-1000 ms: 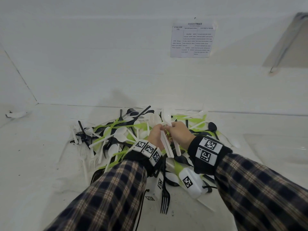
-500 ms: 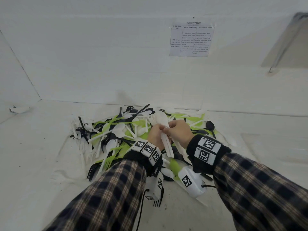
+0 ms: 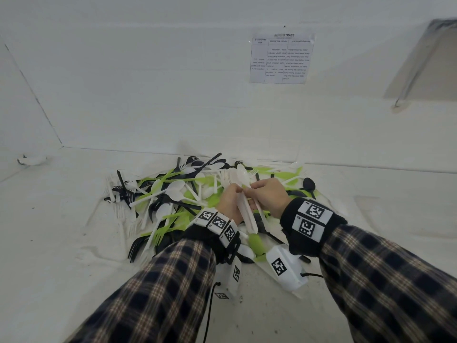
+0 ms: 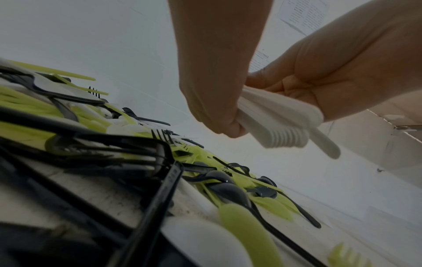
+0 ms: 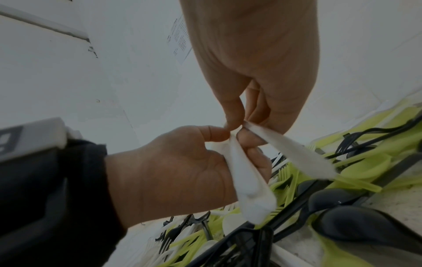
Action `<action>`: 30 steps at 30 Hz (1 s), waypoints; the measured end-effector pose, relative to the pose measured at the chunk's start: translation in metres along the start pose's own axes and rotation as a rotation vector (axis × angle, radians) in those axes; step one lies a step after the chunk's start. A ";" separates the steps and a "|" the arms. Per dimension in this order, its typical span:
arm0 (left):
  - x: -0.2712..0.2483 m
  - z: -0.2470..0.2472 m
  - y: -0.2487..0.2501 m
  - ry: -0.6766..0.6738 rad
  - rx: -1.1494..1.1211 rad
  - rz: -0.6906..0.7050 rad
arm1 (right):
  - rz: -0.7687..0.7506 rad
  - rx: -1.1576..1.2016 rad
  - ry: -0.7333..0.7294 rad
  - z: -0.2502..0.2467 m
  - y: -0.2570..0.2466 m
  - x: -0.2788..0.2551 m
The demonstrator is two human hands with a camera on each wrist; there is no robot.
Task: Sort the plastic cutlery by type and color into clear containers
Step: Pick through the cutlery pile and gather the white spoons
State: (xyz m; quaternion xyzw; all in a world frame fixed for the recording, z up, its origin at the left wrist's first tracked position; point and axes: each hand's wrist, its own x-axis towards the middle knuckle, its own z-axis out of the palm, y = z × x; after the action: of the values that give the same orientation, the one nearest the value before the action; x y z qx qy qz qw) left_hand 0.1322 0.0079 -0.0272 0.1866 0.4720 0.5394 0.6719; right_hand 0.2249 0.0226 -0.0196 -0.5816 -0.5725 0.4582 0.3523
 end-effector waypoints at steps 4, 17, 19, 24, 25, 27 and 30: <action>0.000 -0.002 -0.003 0.026 -0.033 0.008 | 0.009 0.029 0.028 -0.001 -0.004 -0.008; -0.008 -0.005 0.010 -0.008 -0.037 -0.060 | -0.145 -0.270 0.090 0.008 -0.019 -0.011; -0.009 -0.004 0.013 -0.040 -0.069 -0.086 | -0.189 -0.344 0.102 0.007 -0.023 -0.012; -0.014 -0.005 0.019 -0.076 -0.099 -0.106 | -0.226 -0.363 0.089 0.013 -0.025 -0.009; -0.016 -0.006 0.021 -0.077 -0.111 -0.110 | -0.247 -0.401 0.062 0.014 -0.026 -0.010; -0.013 -0.010 0.022 -0.088 -0.134 -0.122 | -0.284 -0.497 0.002 0.016 -0.028 -0.012; -0.011 -0.014 0.025 -0.108 -0.106 -0.143 | -0.317 -0.577 -0.048 0.015 -0.030 -0.012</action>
State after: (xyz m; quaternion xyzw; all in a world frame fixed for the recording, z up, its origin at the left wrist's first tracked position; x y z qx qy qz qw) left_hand 0.1073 0.0030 -0.0102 0.1456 0.4180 0.5034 0.7421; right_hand 0.2012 0.0117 0.0046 -0.5500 -0.7702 0.2302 0.2266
